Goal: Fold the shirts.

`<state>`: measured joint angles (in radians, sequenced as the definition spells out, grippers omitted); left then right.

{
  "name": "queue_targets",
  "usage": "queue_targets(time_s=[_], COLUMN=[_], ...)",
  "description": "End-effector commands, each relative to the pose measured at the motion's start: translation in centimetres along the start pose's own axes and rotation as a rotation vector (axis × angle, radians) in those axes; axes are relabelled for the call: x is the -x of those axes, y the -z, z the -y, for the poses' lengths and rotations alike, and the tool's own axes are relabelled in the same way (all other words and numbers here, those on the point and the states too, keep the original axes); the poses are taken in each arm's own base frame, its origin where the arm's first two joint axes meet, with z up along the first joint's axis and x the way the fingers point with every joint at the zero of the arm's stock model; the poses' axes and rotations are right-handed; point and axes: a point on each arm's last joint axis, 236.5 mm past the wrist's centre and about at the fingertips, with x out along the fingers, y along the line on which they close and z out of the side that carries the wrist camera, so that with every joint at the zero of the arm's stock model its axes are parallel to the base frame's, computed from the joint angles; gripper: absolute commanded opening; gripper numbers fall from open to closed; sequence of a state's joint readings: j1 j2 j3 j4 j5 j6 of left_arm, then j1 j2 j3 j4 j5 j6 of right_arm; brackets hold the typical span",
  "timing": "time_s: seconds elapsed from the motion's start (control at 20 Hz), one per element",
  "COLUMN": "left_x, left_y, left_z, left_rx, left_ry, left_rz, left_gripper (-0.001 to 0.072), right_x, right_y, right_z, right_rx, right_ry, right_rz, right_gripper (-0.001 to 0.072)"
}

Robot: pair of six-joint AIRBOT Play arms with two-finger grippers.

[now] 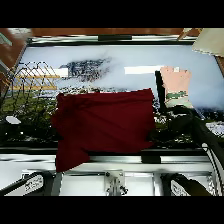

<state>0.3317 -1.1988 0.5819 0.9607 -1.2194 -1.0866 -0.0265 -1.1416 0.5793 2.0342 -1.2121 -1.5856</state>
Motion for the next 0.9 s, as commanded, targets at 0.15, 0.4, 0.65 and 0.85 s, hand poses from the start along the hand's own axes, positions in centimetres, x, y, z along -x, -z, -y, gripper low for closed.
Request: queue_targets(time_s=[0.15, 0.4, 0.65, 0.85], left_x=[3.5, 14.7, 40.3, 54.1], left_y=[-3.2, -10.3, -4.7, 10.0], left_z=[2.1, 10.4, 31.7, 40.1], left_rx=[-0.087, -0.287, -0.785, -0.973], left_ry=[-0.012, 0.03, 0.055, 0.102], left_rz=[0.131, 0.48, 1.258, 1.808], left_gripper=[0.0036, 0.0032, 0.0034, 0.0034], right_x=[-4.2, 3.5, 35.6, 55.7], right_y=[-1.3, -5.9, -4.0, 10.0], right_z=[-0.8, -5.6, -20.2, -22.9], right_rx=[-0.081, 0.085, 0.629, 0.764], right_ry=[0.04, -0.017, -0.168, -0.184], right_rz=[0.001, 0.243, 1.141, 1.738], right_gripper=[0.0331, 0.0071, 0.0071, 0.0071])
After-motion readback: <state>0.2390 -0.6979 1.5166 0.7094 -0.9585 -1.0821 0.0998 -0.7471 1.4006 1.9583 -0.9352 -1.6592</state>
